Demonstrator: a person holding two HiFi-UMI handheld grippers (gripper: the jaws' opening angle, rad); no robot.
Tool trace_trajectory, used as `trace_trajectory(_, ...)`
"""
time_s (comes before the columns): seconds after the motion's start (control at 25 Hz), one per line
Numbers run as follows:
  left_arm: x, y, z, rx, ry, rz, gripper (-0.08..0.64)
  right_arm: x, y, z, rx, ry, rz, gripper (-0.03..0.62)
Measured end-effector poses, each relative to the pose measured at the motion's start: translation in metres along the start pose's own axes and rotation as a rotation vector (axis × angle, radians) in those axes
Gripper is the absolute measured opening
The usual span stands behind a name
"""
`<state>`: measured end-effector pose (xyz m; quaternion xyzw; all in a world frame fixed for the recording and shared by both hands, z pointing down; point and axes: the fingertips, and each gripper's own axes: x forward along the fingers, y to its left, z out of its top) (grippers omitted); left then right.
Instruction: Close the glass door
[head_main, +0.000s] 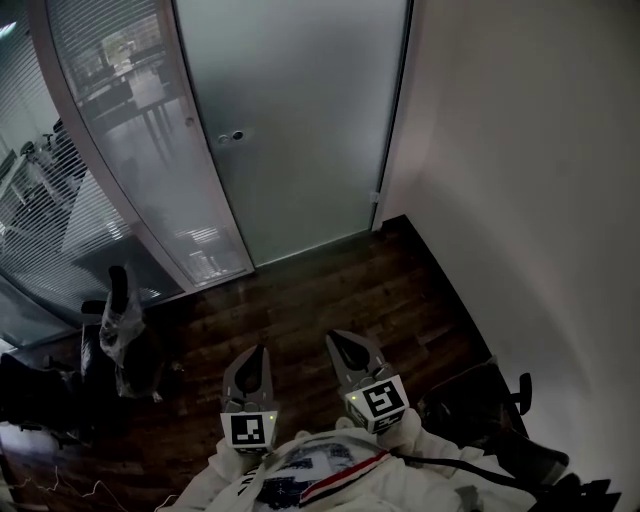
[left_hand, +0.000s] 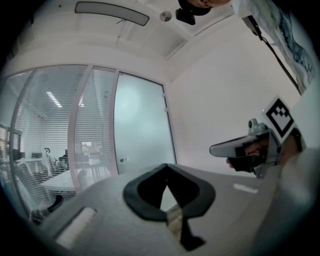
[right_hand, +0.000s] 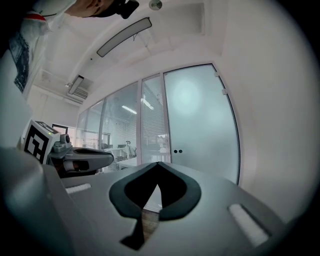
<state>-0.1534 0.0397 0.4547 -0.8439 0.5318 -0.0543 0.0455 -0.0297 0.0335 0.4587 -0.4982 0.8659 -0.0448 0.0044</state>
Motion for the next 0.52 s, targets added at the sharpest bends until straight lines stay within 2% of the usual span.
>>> trace_trajectory(0.08,0.004,-0.003,-0.005,0.01,-0.001,0.007,0.002,-0.003,-0.008,0.002,0.004,-0.002,-0.002,0.005)
trace_trajectory(0.28,0.015,-0.021,0.01,0.005,0.006,-0.007,0.002,-0.01,-0.023,0.005,0.007,-0.022,-0.004,0.005)
trace_trajectory(0.52,0.02,-0.035,0.01,-0.003,0.032,-0.018,0.002,-0.014,-0.032,-0.007,0.019,0.001,0.002,0.005)
